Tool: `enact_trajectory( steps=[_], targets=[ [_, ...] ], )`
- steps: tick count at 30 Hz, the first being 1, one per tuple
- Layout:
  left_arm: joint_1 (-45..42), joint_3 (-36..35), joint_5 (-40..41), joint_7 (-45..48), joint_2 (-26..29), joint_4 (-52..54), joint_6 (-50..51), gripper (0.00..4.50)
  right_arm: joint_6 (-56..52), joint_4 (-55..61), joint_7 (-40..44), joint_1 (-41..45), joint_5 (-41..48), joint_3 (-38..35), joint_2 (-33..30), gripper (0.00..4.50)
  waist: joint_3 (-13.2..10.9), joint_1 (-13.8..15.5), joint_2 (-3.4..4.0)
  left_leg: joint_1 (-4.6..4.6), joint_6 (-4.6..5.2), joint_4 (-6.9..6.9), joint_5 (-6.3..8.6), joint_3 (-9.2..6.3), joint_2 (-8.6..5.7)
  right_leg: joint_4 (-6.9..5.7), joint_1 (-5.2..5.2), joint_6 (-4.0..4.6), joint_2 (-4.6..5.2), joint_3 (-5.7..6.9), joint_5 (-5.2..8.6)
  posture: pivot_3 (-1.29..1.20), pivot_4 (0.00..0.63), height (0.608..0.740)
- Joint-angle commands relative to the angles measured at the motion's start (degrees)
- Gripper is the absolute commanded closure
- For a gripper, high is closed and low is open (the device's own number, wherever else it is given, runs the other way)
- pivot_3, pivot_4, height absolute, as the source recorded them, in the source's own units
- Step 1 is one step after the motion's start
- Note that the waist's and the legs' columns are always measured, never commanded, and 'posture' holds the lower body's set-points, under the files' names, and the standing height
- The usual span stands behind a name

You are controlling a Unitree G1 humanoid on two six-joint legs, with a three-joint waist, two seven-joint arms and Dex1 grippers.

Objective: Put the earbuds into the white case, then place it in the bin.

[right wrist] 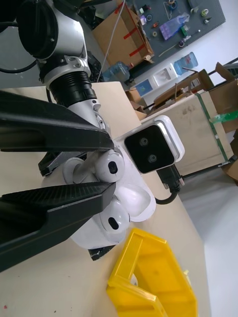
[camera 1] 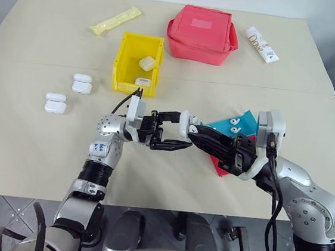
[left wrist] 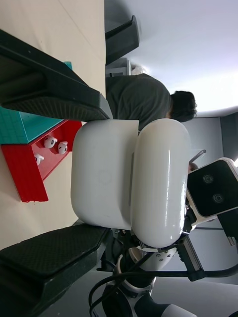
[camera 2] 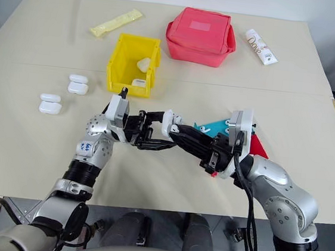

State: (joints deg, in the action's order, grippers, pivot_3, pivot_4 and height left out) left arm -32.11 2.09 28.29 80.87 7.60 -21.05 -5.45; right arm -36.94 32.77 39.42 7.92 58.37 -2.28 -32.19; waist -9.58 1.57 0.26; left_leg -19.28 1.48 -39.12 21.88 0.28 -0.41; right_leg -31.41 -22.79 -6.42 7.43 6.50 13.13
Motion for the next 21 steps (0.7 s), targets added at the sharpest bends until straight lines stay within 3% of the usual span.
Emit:
enact_trajectory(
  steps=[1,9,21],
  targets=[
    [-2.25,-0.95,3.09,0.63,-1.79,3.09,-1.72,1.74,-3.26,-1.84,1.08,-0.96,-1.31,1.31,-2.45,4.0,0.0,0.01,0.0,0.0,0.0,0.0,0.0,-0.01,0.0,0.01,0.0,0.0,0.0,0.0,0.0,0.0,0.15,0.74],
    [-1.98,-0.25,2.38,1.37,-2.54,2.43,-2.7,1.74,-5.47,-2.86,-1.17,2.19,-0.19,2.35,-0.68,4.0,0.0,0.0,0.0,0.0,-0.01,0.0,0.0,-0.02,0.03,0.03,0.0,0.0,0.07,-0.01,0.0,0.0,0.15,0.74],
    [-3.23,-0.75,1.72,2.04,-3.07,0.46,-4.29,1.74,-7.56,-4.07,-4.36,-0.26,-0.62,2.64,0.89,4.0,0.0,0.02,0.0,-0.01,-0.03,0.0,0.01,-0.02,0.04,0.05,0.0,-0.01,0.08,0.01,0.0,0.0,0.15,0.74]
  ],
)
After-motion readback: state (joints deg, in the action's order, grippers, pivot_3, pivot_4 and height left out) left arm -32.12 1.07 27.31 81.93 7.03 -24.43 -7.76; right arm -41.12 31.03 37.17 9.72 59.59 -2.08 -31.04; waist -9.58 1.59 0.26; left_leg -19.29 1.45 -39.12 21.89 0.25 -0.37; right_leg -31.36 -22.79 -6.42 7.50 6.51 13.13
